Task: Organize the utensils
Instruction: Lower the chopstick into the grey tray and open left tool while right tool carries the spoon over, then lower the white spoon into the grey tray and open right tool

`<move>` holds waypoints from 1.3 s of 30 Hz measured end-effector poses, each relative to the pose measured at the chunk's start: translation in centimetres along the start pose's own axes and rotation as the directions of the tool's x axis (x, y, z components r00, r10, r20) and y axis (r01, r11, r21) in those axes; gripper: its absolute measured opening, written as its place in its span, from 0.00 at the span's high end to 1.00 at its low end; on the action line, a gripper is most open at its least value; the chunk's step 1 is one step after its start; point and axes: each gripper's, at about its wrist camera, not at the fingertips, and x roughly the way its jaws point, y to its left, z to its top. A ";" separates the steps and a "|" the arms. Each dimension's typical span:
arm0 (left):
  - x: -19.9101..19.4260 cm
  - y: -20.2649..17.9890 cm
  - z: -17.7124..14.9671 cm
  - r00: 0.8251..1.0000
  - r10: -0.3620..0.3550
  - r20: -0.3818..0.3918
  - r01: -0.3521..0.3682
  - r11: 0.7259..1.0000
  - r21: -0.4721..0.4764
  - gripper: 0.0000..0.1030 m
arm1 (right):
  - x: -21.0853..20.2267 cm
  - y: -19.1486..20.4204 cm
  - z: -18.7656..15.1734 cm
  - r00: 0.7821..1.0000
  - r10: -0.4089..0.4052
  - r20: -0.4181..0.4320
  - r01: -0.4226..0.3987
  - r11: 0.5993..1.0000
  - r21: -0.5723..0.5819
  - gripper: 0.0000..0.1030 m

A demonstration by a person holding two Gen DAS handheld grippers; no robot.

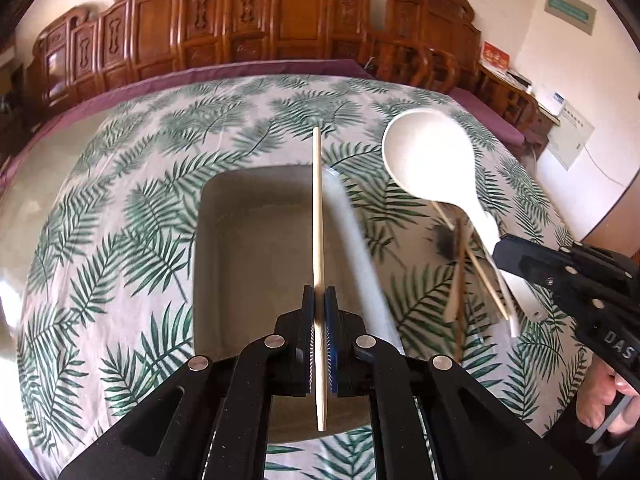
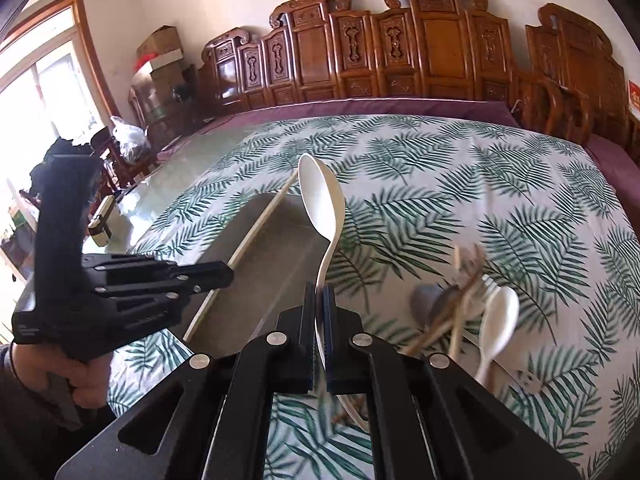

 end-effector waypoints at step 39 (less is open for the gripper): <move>-3.9 7.6 1.6 0.988 0.095 0.119 -0.077 0.986 -0.146 0.68 | 11.4 4.9 1.2 0.987 0.100 -0.124 -0.079 0.983 0.168 0.95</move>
